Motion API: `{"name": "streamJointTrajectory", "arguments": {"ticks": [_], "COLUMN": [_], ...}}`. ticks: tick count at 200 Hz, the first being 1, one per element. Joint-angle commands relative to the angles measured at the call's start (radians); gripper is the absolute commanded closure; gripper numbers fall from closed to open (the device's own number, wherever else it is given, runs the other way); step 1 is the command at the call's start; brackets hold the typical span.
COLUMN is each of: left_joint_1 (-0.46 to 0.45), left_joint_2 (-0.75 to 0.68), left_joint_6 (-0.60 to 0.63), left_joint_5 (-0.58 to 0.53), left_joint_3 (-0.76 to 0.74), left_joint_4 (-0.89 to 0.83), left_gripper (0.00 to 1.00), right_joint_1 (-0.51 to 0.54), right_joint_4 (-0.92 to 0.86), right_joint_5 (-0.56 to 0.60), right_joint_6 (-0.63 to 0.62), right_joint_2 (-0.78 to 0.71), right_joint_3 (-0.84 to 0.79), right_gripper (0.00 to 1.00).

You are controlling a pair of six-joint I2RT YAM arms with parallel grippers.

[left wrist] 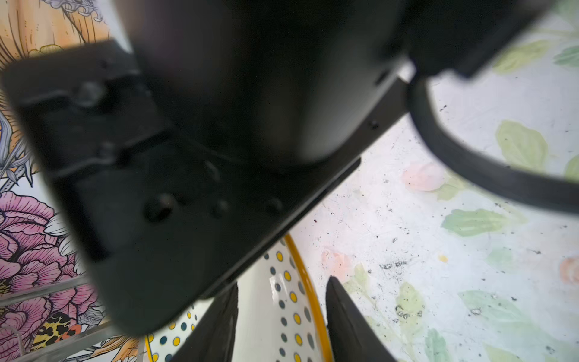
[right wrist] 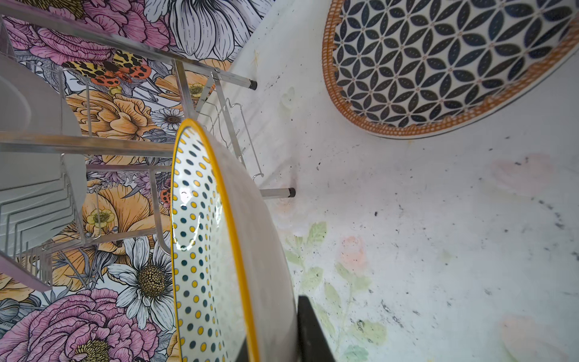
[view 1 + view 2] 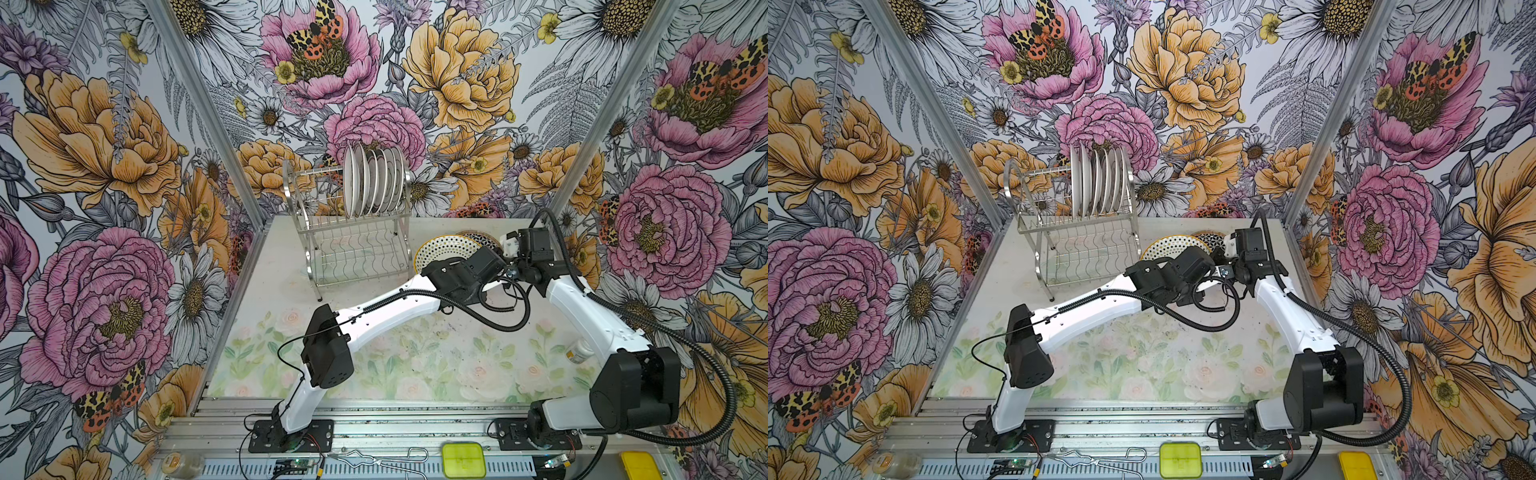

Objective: Unload the plates from the dish rack
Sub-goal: 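Hold the dotted plate with the right gripper while the left gripper releases it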

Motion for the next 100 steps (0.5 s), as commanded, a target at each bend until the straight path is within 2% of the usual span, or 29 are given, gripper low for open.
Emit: {"name": "streamJointTrajectory", "arguments": {"ticks": [1, 51, 58, 70, 100], "left_joint_1": [0.020, 0.029, 0.031, 0.037, 0.044], "left_joint_2": [-0.054, -0.099, -0.107, -0.121, -0.153], "left_joint_6": [0.008, -0.025, -0.028, -0.033, -0.046], "left_joint_5": [-0.051, -0.035, -0.031, -0.020, 0.008], "left_joint_3": [0.049, 0.017, 0.007, -0.009, -0.039], "left_joint_4": [0.094, 0.093, 0.093, 0.093, 0.093], "left_gripper": [0.50, 0.42, 0.34, 0.25, 0.22], "right_joint_1": [0.006, -0.018, -0.023, -0.034, -0.062], "right_joint_4": [0.017, 0.047, 0.047, 0.050, 0.051], "right_joint_5": [0.030, 0.059, 0.056, 0.065, 0.079], "right_joint_6": [-0.061, -0.039, -0.041, -0.039, -0.038], "right_joint_2": [-0.013, -0.013, -0.013, -0.016, -0.007], "right_joint_3": [0.037, 0.057, 0.063, 0.071, 0.099], "right_gripper": [1.00, 1.00, 1.00, 1.00, 1.00]}}
